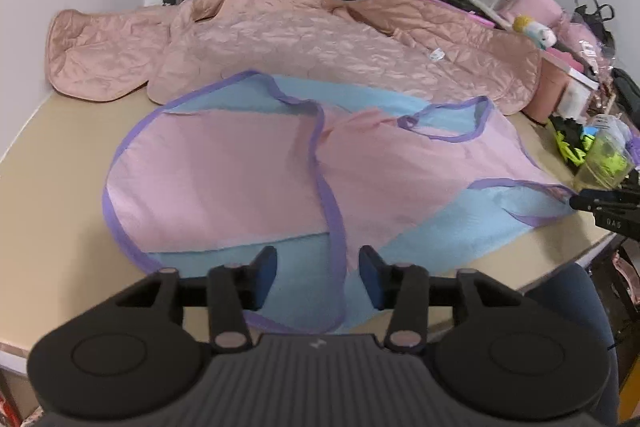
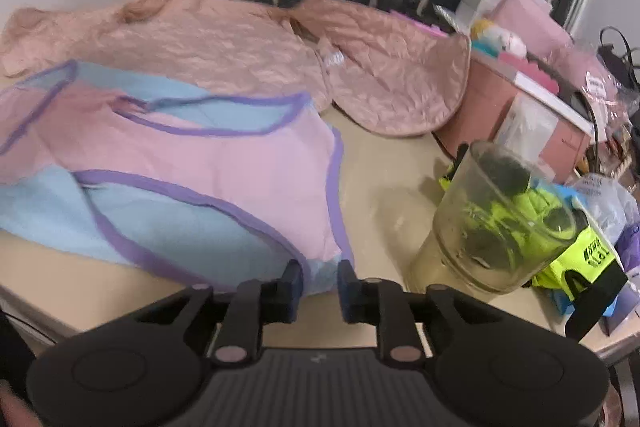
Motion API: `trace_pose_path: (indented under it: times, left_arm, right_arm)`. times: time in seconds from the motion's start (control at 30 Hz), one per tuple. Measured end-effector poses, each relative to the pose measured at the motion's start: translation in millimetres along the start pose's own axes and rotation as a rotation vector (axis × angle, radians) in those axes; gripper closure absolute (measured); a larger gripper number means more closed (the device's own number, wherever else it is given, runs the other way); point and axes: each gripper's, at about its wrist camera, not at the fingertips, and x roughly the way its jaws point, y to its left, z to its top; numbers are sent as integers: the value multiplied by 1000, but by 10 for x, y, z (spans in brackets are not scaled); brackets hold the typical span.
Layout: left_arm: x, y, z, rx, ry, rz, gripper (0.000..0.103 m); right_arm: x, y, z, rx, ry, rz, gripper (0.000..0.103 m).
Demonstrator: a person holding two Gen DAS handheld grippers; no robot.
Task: Fold clothes
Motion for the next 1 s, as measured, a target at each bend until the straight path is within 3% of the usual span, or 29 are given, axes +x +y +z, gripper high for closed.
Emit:
trace_pose_path:
  times: [0.03, 0.23, 0.6, 0.7, 0.77, 0.83, 0.9, 1.0]
  left_arm:
    - [-2, -2, -21, 2, 2, -16, 58]
    - [63, -22, -1, -21, -1, -23, 57]
    - [221, 27, 13, -76, 30, -14, 56]
    - [238, 42, 7, -82, 41, -10, 56]
    - [243, 53, 3, -88, 40, -12, 56]
    - [245, 57, 2, -91, 39, -14, 56]
    - [248, 64, 4, -92, 39, -15, 56]
    - [253, 68, 10, -91, 39, -17, 56]
  right_arm:
    - [-40, -3, 3, -5, -10, 18, 74]
    - [66, 192, 159, -91, -78, 31, 74]
    - [403, 829, 480, -304, -90, 321, 72]
    - [452, 967, 497, -362, -97, 340, 72]
    - [491, 1009, 521, -371, -96, 355, 78]
    - [523, 998, 556, -333, -86, 374, 103]
    - [540, 930, 606, -254, -83, 388, 103]
    - [391, 768, 649, -147, -171, 334, 103]
